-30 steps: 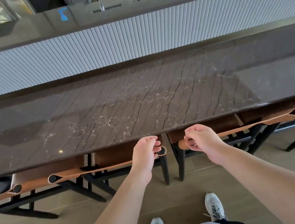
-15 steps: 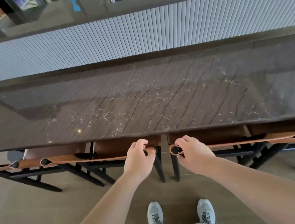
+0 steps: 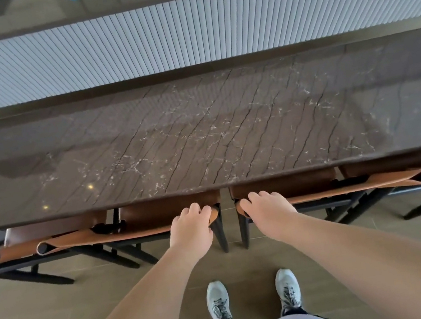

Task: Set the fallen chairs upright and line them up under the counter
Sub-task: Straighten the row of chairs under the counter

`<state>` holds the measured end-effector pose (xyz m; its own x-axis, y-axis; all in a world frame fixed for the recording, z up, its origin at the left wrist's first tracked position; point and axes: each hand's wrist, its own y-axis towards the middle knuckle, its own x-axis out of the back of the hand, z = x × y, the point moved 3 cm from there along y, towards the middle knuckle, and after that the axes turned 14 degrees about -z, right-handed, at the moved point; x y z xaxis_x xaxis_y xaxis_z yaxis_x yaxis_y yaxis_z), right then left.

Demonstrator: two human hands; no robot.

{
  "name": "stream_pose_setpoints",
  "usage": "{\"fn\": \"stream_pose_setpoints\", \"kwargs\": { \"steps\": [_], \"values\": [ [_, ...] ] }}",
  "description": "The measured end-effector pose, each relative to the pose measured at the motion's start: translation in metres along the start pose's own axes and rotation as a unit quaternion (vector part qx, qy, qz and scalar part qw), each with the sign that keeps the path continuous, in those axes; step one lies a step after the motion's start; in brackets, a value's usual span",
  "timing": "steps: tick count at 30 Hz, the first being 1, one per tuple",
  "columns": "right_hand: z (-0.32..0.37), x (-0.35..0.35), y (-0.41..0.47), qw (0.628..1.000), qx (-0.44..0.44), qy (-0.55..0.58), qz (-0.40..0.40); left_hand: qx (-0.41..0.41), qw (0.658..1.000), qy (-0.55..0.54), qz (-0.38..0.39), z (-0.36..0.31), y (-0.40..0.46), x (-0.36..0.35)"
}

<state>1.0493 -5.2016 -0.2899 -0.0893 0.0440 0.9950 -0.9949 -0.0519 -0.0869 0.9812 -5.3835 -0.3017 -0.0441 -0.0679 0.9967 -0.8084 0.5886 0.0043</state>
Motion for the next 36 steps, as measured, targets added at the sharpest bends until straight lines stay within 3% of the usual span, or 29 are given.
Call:
{"fn": "stream_pose_setpoints", "kwargs": {
  "steps": [7,13,36],
  "values": [
    [0.008,-0.005,0.001,0.998,-0.014,-0.054,0.001,-0.083,0.996,0.026,-0.003,0.021,0.005,-0.006],
    [0.005,-0.01,0.004,0.999,-0.023,-0.023,0.008,-0.158,0.986,0.045,0.014,0.025,0.018,-0.005],
    [0.01,-0.015,0.025,0.998,0.067,-0.011,-0.01,-0.123,0.991,0.044,0.02,0.016,0.021,0.008]
  ]
}}
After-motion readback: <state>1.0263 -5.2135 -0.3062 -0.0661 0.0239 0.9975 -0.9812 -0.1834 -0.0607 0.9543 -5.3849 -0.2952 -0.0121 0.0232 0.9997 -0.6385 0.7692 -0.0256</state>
